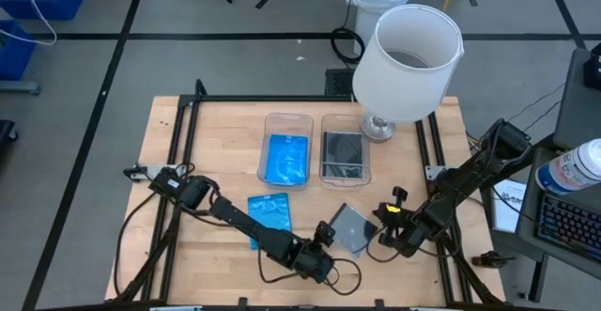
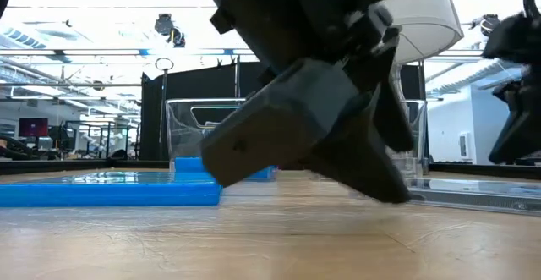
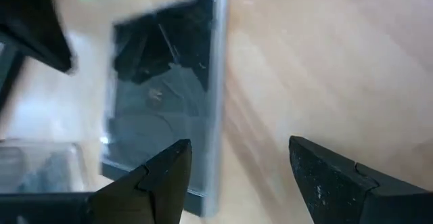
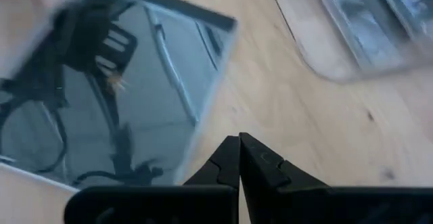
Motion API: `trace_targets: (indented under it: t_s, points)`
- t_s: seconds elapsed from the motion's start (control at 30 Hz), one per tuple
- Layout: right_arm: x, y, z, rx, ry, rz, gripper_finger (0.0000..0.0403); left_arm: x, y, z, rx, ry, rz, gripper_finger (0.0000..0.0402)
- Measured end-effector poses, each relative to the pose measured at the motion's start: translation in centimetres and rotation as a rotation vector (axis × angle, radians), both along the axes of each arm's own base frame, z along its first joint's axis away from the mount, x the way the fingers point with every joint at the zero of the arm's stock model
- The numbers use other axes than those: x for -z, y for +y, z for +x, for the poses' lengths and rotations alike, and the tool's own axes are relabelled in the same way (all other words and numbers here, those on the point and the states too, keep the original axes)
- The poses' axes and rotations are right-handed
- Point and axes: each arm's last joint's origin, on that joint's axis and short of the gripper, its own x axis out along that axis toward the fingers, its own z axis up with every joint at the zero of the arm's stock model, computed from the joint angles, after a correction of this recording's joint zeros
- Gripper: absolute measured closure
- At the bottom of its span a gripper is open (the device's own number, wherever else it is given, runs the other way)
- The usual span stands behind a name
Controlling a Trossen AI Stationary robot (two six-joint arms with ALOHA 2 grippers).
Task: Pick & place jewel cases by type
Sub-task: Put the black cd case into the right transparent bin
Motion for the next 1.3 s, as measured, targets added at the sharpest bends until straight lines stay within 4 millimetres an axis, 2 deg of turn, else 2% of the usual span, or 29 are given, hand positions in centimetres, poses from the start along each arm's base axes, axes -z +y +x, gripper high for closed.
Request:
trace_targets:
  t_s: [0.13,0.6,0.73,0.97,1.3]
  points:
    - [-0.9,0.9,0.7,-0.04,0.009,0.075,0.0403,0.2,0.8,0.0,-0.035,0.037,-0.022,0.0151]
    - [-0.6,1.2,0.5,-0.033,0.09,0.178,0.0403,0.6,2.4,-0.2,-0.06,0.139,0.013,0.0151]
    - [-0.1,1.4,0.6,-0.036,0.119,0.189,0.0403,0.8,3.1,0.0,-0.073,0.156,0.025,0.0151]
    - [1.9,1.8,1.0,-0.007,0.169,0.155,0.0403,1.3,3.3,0.1,-0.058,0.165,0.048,0.0151]
    - [2.1,2.0,1.1,-0.018,0.18,0.179,0.0403,1.0,3.5,0.9,-0.039,0.082,0.093,0.0151]
